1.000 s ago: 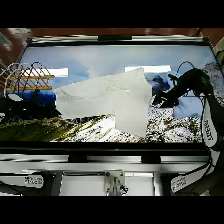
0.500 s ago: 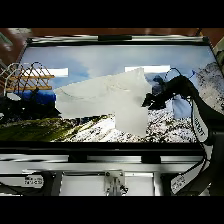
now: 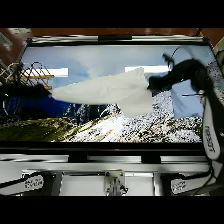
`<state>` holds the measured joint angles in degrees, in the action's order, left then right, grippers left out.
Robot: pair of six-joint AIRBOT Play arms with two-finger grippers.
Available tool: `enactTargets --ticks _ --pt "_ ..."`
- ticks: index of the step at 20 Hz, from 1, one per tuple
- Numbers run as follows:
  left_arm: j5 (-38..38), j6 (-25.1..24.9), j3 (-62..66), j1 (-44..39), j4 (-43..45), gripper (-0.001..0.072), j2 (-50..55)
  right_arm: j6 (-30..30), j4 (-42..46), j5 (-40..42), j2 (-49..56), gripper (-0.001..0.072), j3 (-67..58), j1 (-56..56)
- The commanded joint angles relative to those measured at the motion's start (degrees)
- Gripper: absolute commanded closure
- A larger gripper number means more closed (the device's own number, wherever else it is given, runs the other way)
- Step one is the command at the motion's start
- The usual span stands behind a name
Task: Fold the shirts.
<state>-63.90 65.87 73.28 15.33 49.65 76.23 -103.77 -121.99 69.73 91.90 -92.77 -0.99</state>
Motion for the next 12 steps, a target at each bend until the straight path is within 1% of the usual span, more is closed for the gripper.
enactTargets --ticks 1,4,6,7,8,10,11,12 --pt "4.37 -4.31 15.34 -1.22 -5.86 0.0674 -12.41 -2.84 0.63 -5.53 -13.99 0.0655 -12.31 0.0" --pt "12.09 -4.07 27.5 -1.18 -6.82 0.0673 -22.69 -3.72 4.31 -14.32 -26.93 0.0655 -19.69 0.0" --pt "14.21 -3.56 31.32 -1.18 -6.73 0.0673 -28.5 -2.89 7.54 -17.84 -35.32 0.0655 -20.37 -0.02" --pt "14.19 -2.71 31.78 -1.16 -6.32 0.0673 -31.04 -1.81 9.31 -18.16 -38.49 0.0655 -20.37 -0.02" --pt "13.81 -0.02 31.76 -0.96 -4.57 0.0673 -33.46 -0.35 10.58 -17.97 -41.22 0.0655 -20.37 -0.02" --pt "11.91 7.15 31.76 -0.94 1.79 0.0674 -36.83 2.56 12.79 -16.28 -45.81 0.0655 -20.37 -0.02" --pt "10.67 8.98 31.76 -0.94 4.63 0.0674 -37.99 3.74 13.81 -14.99 -47.5 0.0654 -20.37 -0.02" --pt "9.11 9.44 31.78 -0.96 6.43 0.0674 -38.84 4.94 14.69 -13.25 -48.96 0.0655 -20.37 -0.02"
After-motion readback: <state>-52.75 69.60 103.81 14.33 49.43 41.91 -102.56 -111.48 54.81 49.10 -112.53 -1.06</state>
